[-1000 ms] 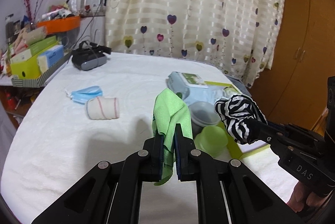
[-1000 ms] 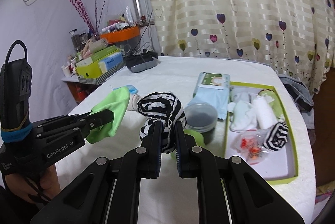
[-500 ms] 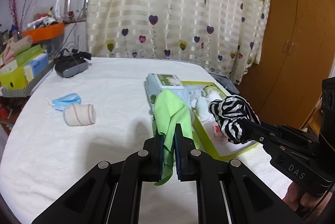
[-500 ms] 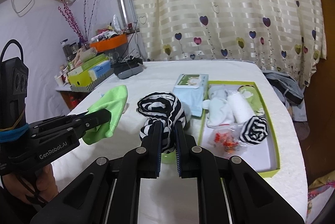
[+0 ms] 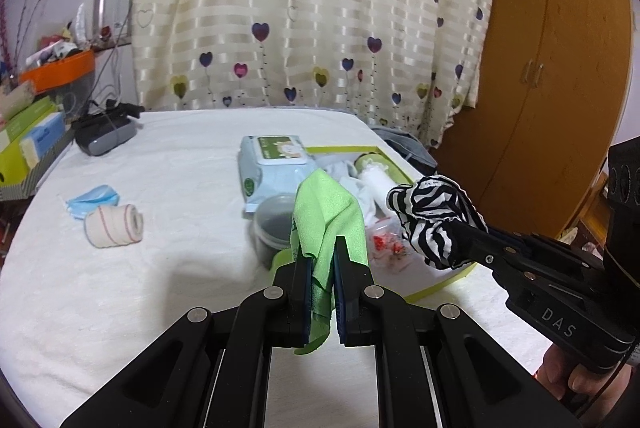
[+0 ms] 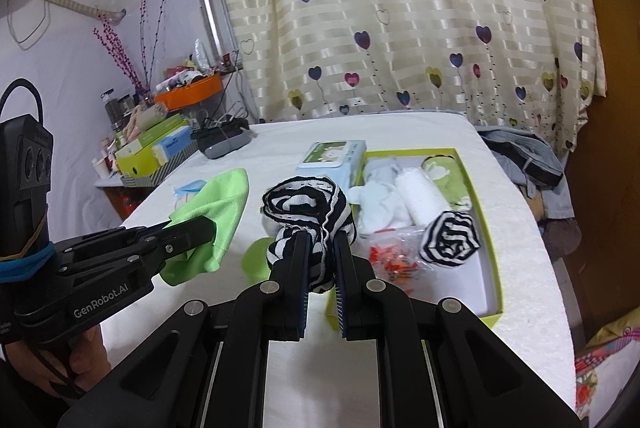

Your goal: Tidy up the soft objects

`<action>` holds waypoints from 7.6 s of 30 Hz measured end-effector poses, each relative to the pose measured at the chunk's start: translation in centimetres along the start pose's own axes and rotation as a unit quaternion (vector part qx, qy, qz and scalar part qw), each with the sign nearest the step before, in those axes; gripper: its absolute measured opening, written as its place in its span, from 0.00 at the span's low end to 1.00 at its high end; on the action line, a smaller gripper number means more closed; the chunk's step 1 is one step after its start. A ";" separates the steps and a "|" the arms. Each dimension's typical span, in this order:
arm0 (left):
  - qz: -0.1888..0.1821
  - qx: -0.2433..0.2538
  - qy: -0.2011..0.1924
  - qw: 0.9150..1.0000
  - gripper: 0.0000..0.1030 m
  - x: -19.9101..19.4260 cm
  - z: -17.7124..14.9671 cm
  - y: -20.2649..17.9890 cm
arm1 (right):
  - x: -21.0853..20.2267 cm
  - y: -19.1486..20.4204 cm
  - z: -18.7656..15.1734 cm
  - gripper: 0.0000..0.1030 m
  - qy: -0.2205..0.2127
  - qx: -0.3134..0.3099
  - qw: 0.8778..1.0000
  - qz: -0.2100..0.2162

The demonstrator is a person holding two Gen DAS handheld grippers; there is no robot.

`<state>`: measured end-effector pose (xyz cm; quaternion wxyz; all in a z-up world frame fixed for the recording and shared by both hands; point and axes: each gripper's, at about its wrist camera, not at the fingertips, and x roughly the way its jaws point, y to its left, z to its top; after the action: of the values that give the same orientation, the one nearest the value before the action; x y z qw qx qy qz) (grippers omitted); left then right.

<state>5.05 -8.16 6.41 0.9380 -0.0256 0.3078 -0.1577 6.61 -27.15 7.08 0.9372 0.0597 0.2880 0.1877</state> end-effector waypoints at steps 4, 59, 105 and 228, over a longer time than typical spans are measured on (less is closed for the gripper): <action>-0.008 0.006 0.006 1.000 0.08 0.8 0.1 -1.1 | -0.1 -1.1 -0.1 0.11 0.000 0.009 1.000 -0.006; -0.067 0.015 0.131 0.989 0.13 15.0 0.0 -6.3 | 7.3 -10.8 -1.0 0.31 0.101 0.034 0.992 -0.068; -0.049 -0.012 0.032 0.998 0.19 3.1 -0.5 -1.5 | 0.5 -0.9 0.0 0.45 0.031 -0.033 0.997 -0.061; 0.177 -0.223 0.081 0.955 0.50 10.7 3.5 29.0 | 16.3 14.2 5.3 0.44 0.101 -0.116 0.982 0.109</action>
<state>23.40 15.83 -1.08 0.8932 -0.1660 0.4097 0.0822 17.55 -7.77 6.11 0.8776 -0.0374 0.3496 0.3259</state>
